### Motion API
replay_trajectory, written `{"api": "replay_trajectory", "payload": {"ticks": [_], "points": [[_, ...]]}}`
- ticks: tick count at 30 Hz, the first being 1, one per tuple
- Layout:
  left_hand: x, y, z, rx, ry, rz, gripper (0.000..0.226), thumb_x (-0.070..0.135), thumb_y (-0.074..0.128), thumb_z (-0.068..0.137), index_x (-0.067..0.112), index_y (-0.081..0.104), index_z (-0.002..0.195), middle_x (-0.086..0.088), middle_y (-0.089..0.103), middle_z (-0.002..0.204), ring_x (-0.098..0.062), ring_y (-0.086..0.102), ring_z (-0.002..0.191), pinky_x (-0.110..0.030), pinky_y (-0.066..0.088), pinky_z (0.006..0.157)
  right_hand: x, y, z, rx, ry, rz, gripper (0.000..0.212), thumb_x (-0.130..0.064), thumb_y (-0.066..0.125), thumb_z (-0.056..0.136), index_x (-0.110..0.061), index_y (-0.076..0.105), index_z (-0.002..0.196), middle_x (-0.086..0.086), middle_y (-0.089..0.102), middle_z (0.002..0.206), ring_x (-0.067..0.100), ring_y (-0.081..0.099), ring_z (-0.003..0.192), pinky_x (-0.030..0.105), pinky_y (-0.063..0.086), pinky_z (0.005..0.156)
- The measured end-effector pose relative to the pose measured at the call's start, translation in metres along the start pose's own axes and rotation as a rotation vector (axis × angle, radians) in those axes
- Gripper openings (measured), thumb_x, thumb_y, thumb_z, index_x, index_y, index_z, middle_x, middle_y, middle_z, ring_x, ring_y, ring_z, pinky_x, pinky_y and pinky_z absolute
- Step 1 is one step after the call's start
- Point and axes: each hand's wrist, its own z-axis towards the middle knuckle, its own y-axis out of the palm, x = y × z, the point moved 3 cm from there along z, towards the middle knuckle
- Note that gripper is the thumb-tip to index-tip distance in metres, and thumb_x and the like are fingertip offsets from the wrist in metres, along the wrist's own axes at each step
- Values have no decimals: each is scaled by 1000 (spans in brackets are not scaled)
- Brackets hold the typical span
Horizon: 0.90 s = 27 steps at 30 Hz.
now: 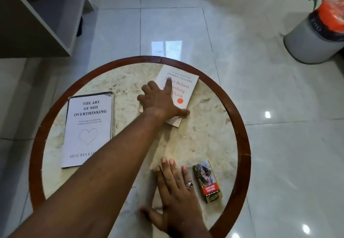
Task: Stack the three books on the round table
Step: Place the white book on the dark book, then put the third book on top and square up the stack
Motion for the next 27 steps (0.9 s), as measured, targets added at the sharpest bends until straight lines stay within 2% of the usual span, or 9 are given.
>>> {"api": "replay_trajectory", "payload": {"ticks": [1, 4, 8, 11, 18, 22, 27], "points": [[-3, -2, -1, -10, -23, -21, 139, 92, 62, 45, 33, -3, 153, -22, 29, 137, -40, 34, 120, -50, 39, 92, -4, 0, -4, 166, 16, -5, 98, -80, 45, 86, -7, 41, 151, 15, 33, 162, 35, 27, 150, 55, 21, 115], [-12, -8, -9, -26, -93, -113, 145, 84, 73, 43, 33, -9, 151, -23, 22, 136, -41, 36, 116, -47, 39, 91, -10, 11, -3, -12, -36, -7, 99, -80, 44, 86, -6, 42, 150, 16, 33, 162, 36, 27, 150, 55, 20, 115], [-47, -27, -26, 70, -118, -263, 142, 81, 73, 49, 35, -17, 150, -24, 18, 140, -42, 38, 117, -48, 41, 95, 0, 13, -2, 96, -61, -50, 99, -79, 47, 85, -3, 44, 148, 18, 33, 161, 38, 29, 148, 56, 22, 114], [-101, -43, -48, 93, -242, -486, 146, 87, 70, 44, 40, -20, 148, -23, 17, 144, -44, 37, 123, -53, 43, 100, -4, 14, -4, 130, -90, -58, 99, -78, 48, 85, -3, 44, 148, 20, 33, 161, 41, 31, 147, 58, 25, 113], [-212, -27, -96, 145, -559, -695, 132, 76, 76, 52, 25, 4, 150, -18, 22, 148, -36, 33, 133, -48, 39, 99, -1, 19, -2, 231, -116, -69, 97, -78, 37, 90, -1, 40, 150, 22, 31, 161, 43, 31, 147, 61, 25, 114], [-227, 7, -107, 69, -669, -712, 133, 81, 76, 43, 22, 13, 144, -14, 23, 144, -34, 34, 132, -51, 39, 103, -1, 22, 0, 228, -125, -71, 98, -77, 41, 89, -1, 37, 151, 23, 29, 162, 42, 29, 148, 60, 21, 115], [-227, 16, -115, 115, -699, -587, 120, 85, 72, 43, 20, 28, 135, -12, 31, 136, -33, 36, 122, -51, 39, 103, 0, 20, -2, 214, -143, -50, 98, -77, 39, 89, 0, 39, 150, 22, 28, 162, 38, 22, 150, 55, 11, 121]]}}
